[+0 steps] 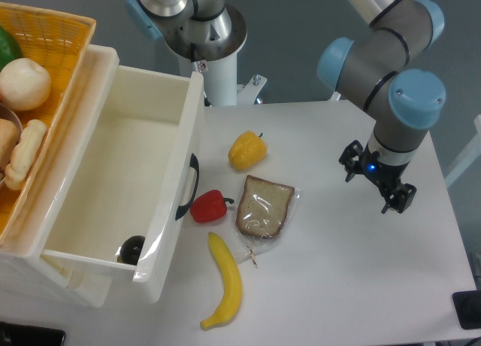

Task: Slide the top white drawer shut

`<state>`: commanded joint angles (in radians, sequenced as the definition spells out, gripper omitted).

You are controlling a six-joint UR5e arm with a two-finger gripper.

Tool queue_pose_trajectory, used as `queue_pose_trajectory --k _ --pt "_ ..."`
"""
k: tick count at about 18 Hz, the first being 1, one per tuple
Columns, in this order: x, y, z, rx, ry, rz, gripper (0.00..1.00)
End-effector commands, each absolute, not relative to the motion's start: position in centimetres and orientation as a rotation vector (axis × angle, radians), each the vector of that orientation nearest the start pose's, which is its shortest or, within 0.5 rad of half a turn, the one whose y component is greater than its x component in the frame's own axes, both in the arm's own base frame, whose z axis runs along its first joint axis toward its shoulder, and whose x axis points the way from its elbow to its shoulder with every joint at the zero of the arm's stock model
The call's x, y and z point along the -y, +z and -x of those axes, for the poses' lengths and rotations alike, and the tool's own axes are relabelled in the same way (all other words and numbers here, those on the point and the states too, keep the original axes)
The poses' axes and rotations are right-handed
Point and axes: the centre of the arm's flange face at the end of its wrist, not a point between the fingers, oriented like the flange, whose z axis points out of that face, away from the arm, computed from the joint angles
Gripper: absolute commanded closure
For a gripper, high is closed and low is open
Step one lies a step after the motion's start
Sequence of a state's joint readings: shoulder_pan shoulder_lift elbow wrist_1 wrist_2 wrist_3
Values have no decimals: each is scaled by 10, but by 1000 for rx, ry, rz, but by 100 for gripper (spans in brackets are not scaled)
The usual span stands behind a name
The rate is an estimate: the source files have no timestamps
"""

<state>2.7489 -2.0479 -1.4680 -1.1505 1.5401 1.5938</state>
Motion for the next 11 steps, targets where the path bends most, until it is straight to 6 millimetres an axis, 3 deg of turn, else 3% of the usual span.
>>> queue_pose_trajectory --k 4,8,11 --pt "-379 301 558 -634 55 3033 0" --pt "-379 288 544 -643 11 3046 0" --pt "-370 293 534 -591 1 3057 0"
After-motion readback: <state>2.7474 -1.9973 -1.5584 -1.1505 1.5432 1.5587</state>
